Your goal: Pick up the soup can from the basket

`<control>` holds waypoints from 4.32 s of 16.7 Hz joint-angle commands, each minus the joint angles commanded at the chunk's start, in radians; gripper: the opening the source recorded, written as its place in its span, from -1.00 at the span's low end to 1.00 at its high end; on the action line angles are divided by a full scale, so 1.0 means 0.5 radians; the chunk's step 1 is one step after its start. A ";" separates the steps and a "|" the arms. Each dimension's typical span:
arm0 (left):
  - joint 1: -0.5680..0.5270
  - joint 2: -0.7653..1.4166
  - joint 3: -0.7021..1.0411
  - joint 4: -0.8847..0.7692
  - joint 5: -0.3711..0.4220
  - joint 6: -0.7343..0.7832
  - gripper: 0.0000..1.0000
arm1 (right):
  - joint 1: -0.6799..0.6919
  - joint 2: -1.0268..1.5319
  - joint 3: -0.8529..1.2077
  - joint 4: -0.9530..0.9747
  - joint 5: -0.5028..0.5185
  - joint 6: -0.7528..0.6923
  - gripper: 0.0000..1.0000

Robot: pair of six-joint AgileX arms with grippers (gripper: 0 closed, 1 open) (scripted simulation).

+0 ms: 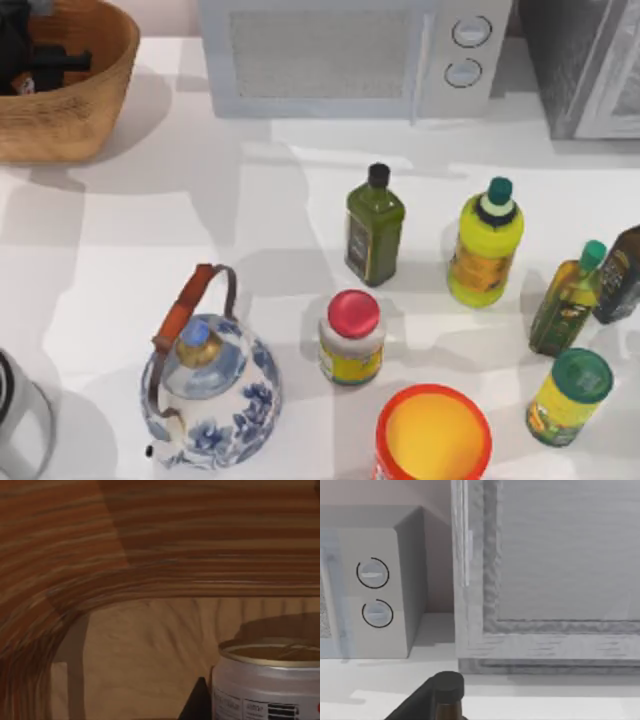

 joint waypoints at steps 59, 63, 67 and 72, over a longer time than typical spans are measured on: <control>-0.357 -1.646 -3.226 3.965 1.966 -0.056 -1.00 | 0.000 0.000 0.000 0.000 0.000 0.000 1.00; -0.399 -0.938 -2.947 4.349 2.364 -0.041 -1.00 | 0.000 0.000 0.000 0.000 0.000 0.000 1.00; -0.436 -0.435 -2.751 4.626 2.651 -0.031 -1.00 | 0.000 0.000 0.000 0.000 0.000 0.000 1.00; -0.457 -0.226 -2.675 4.743 2.775 -0.027 -1.00 | 0.000 0.000 0.000 0.000 0.000 0.000 1.00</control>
